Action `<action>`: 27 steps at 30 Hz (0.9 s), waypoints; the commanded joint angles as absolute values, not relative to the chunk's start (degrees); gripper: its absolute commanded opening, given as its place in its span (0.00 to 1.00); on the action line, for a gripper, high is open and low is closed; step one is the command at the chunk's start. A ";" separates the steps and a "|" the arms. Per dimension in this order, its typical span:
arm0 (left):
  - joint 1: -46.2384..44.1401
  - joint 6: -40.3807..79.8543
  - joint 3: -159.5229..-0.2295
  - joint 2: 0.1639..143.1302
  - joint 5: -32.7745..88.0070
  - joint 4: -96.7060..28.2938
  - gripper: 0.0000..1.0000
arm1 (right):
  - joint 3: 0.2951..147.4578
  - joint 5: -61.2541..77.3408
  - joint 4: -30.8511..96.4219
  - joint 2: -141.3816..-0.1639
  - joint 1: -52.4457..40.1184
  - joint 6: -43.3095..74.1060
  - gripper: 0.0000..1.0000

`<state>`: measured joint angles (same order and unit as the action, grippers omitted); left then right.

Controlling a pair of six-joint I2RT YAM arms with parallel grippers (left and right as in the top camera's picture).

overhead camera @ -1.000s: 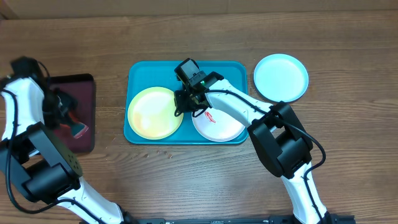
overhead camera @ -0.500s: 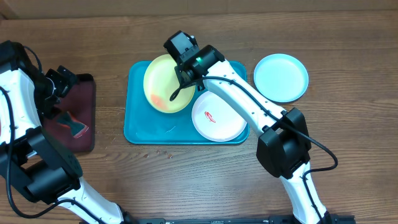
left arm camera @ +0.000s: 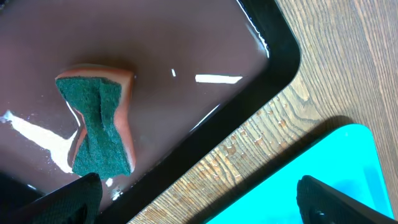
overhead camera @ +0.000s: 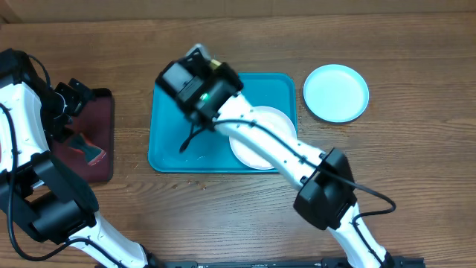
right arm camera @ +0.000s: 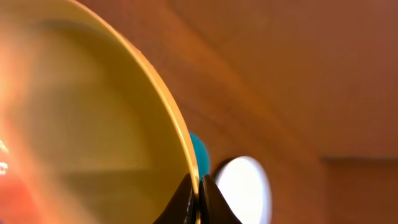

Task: Clean dirty plates on tray and stack at the side
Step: 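Lift the yellow plate with the right gripper onto the pale blue plate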

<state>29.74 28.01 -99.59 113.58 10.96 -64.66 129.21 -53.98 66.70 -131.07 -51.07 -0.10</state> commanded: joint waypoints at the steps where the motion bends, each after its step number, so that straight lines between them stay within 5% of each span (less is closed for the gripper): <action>1: 29.61 28.34 -100.22 113.14 11.62 -64.47 1.00 | 130.91 -68.42 64.03 -130.50 -53.52 -8.01 0.04; 17: 29.61 28.34 -100.22 113.14 11.62 -64.47 1.00 | 130.89 -73.34 57.60 -130.52 -55.48 -14.39 0.04; 27: 29.61 28.34 -100.22 113.14 11.62 -64.47 1.00 | 130.91 -23.00 67.00 -130.50 -39.70 18.22 0.04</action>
<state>29.74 28.01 -99.59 113.58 11.00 -64.64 129.34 -46.54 66.70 -131.07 -47.51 4.54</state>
